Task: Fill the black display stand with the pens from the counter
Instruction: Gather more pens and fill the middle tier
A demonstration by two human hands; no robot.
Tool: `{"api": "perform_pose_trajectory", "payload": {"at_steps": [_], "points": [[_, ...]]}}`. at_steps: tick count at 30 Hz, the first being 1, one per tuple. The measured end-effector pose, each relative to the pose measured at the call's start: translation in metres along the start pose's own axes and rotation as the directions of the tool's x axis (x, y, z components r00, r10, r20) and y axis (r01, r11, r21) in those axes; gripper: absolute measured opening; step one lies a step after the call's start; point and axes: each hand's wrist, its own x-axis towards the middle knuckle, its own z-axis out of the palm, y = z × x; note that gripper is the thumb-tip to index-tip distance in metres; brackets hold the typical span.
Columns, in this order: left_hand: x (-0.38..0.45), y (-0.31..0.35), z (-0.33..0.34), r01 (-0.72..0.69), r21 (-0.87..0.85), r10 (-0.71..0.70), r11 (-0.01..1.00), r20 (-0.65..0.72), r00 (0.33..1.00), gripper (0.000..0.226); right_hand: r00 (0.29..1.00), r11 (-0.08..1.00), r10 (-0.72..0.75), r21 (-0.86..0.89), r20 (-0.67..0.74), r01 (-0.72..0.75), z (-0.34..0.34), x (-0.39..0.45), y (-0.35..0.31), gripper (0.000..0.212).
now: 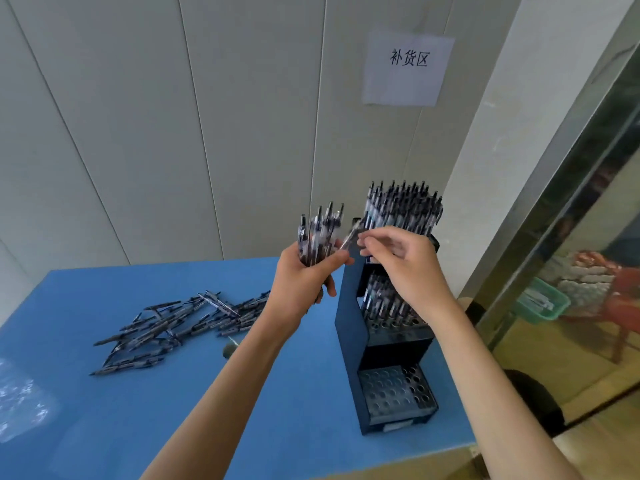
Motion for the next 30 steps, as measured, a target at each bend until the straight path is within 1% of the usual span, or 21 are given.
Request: {"api": "perform_pose_trajectory", "payload": {"at_steps": [3,8,10,13,16,19,22,23,25,28,29,30], "points": [[-0.007,-0.002,0.026,0.003,0.012,-0.002,1.000,-0.035,0.999,0.015,1.000,0.999,-0.005,0.045,0.020,0.004,-0.018,-0.005,0.011,0.011],[-0.020,-0.001,0.079,-0.013,0.022,0.015,1.000,-0.098,0.995,0.013,0.999,0.995,-0.012,0.098,0.050,0.007,-0.054,-0.013,0.034,0.013],[-0.024,-0.001,0.100,-0.014,0.014,0.016,1.000,-0.098,0.995,0.012,0.997,0.980,0.025,0.194,0.078,-0.040,-0.070,-0.015,0.043,0.011],[-0.031,-0.002,0.126,-0.016,-0.004,0.016,1.000,-0.111,0.994,0.010,0.985,0.910,0.110,0.386,0.130,-0.153,-0.091,-0.017,0.053,0.009],[-0.038,-0.008,0.147,0.016,0.007,-0.015,1.000,-0.147,0.989,0.015,0.971,0.867,0.166,0.444,0.172,-0.227,-0.106,-0.018,0.064,0.013],[-0.045,-0.014,0.157,0.073,-0.038,-0.079,0.997,-0.186,0.979,0.021,0.957,0.849,0.184,0.454,0.225,-0.270,-0.115,-0.021,0.072,0.014],[-0.048,-0.018,0.160,0.111,-0.141,-0.144,0.984,-0.255,0.956,0.033,0.957,0.835,0.198,0.474,0.212,-0.278,-0.118,-0.022,0.077,0.009],[-0.048,-0.019,0.160,0.118,-0.174,-0.165,0.978,-0.285,0.944,0.034,0.959,0.832,0.197,0.483,0.206,-0.274,-0.118,-0.022,0.078,0.008],[-0.048,-0.022,0.157,0.119,-0.215,-0.190,0.969,-0.348,0.918,0.028,0.963,0.825,0.200,0.499,0.179,-0.264,-0.115,-0.023,0.079,0.008],[-0.047,-0.029,0.145,0.094,-0.237,-0.190,0.967,-0.424,0.885,0.025,0.969,0.801,0.232,0.548,0.084,-0.239,-0.116,-0.020,0.083,0.008],[-0.047,-0.033,0.138,0.090,-0.224,-0.184,0.970,-0.446,0.876,0.026,0.972,0.815,0.230,0.538,0.040,-0.215,-0.118,-0.018,0.086,0.008],[-0.048,-0.036,0.131,0.089,-0.205,-0.178,0.975,-0.467,0.866,0.026,0.977,0.851,0.211,0.492,-0.007,-0.181,-0.121,-0.015,0.089,0.007]]}}
